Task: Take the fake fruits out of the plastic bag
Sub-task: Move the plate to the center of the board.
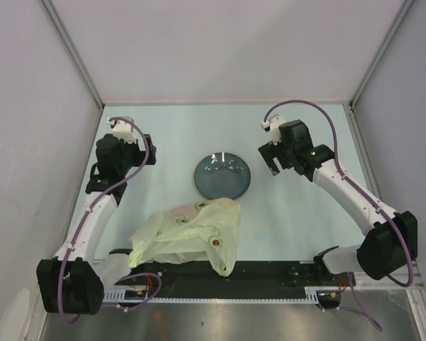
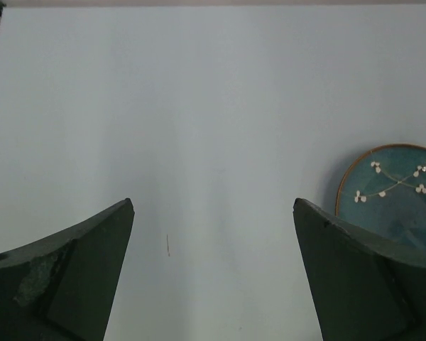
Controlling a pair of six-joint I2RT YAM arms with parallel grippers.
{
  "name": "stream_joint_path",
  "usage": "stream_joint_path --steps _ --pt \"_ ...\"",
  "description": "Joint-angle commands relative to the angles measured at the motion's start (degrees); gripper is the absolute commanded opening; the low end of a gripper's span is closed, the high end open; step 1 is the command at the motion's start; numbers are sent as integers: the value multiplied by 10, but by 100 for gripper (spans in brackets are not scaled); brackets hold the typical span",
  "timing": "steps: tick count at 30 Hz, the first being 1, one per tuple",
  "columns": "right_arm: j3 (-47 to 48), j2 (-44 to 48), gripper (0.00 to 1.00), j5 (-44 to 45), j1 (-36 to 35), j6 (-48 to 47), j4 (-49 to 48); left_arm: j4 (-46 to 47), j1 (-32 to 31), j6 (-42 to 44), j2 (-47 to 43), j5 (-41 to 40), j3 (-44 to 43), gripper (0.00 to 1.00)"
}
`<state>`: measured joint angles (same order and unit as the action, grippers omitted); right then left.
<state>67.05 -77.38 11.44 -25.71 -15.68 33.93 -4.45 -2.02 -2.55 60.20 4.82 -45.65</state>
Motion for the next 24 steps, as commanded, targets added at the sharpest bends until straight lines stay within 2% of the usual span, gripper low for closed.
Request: stream_joint_path --steps 1,4,8,10,11,14,24 --pt "33 -23 100 -16 -7 0 -38 -30 -3 -15 -20 0 9 100" --pt "47 -38 97 -118 14 22 -43 -56 -3 4 -33 0 0 100" --pt "87 -111 93 -241 49 138 -61 -71 -3 25 -53 10 -9 100" --pt "88 -140 90 -299 89 218 -84 -76 -3 39 -59 21 -9 100" --pt "89 -173 86 -363 102 243 -92 -78 -3 41 -59 23 -10 100" --pt "90 -210 77 -452 133 290 -133 -80 -3 56 -69 24 -10 100" --pt "102 -328 77 -482 124 333 -183 -130 -3 90 -79 31 -33 100"
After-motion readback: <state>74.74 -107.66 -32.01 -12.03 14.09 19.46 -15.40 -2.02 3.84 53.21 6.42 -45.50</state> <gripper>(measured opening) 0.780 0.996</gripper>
